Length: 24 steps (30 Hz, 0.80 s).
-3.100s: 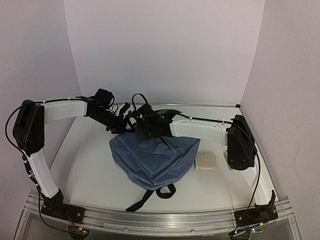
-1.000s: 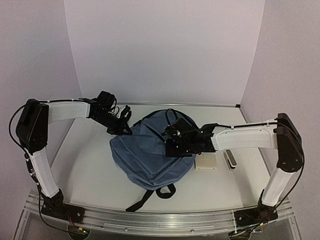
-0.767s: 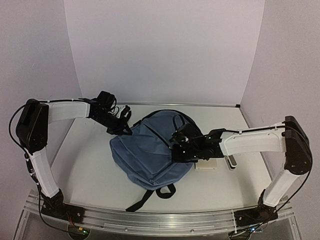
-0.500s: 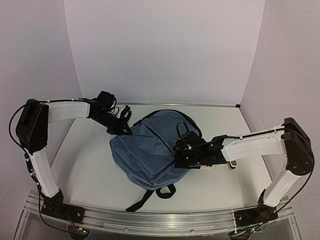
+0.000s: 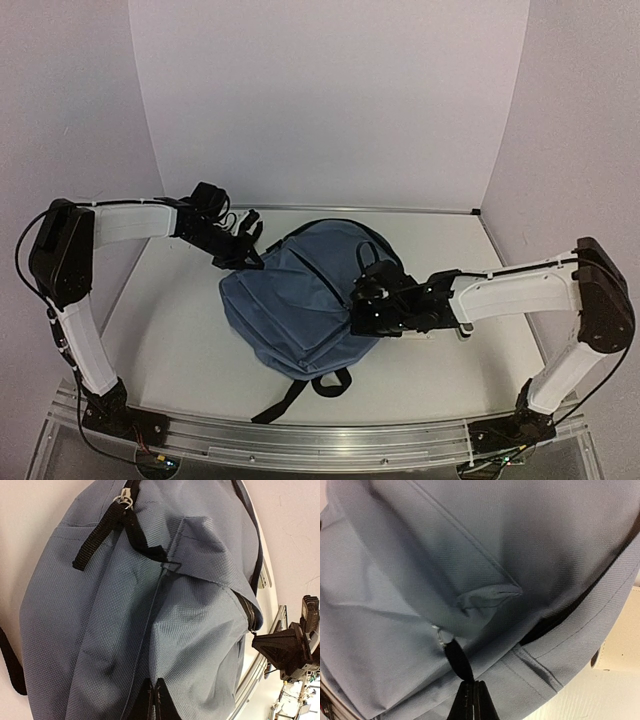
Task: Pack the student bag
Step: Unzip the student bag at the center of the board.
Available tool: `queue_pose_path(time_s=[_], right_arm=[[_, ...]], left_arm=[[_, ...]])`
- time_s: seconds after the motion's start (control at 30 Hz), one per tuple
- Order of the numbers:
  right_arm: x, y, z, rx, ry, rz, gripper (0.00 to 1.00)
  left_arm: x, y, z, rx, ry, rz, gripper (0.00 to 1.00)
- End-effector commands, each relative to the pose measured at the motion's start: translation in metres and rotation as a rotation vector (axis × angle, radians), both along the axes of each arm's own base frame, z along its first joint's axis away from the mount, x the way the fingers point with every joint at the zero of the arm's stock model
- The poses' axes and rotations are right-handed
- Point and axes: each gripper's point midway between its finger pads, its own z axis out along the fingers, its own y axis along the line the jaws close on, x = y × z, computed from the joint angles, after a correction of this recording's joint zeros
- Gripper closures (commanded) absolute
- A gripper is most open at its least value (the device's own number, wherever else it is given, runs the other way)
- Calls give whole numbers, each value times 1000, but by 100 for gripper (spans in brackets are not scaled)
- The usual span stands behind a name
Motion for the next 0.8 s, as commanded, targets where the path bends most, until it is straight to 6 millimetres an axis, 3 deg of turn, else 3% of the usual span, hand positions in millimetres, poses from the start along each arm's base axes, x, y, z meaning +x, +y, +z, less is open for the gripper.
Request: queue_pose_path(time_s=[0.0,0.07,0.17,0.3,0.37,0.43,0.6,0.77], right_arm=[[-8,26,68,69,-87,136,86],[-8,39,91,93,-120,187,72],[-6,54,113,96,-146,247,57],[6,73,121,56,-167,282,52],[13,83,119,30,-169,296,50],[19,90,113,4,-165,309,49],[44,97,90,-52,-152,304,51],[71,95,75,-81,-148,273,52]], left_arm=[[-3,0,47,-99,-129,-52,100],[-6,-1,55,-115,-144,-75,99],[-8,-2,55,-118,-131,-86,90],[-7,-4,56,-131,-119,-80,66],[-5,-1,58,-118,-127,-60,56],[3,8,58,-82,-149,7,53],[15,27,74,-114,-183,107,47],[17,34,76,-102,-189,122,44]])
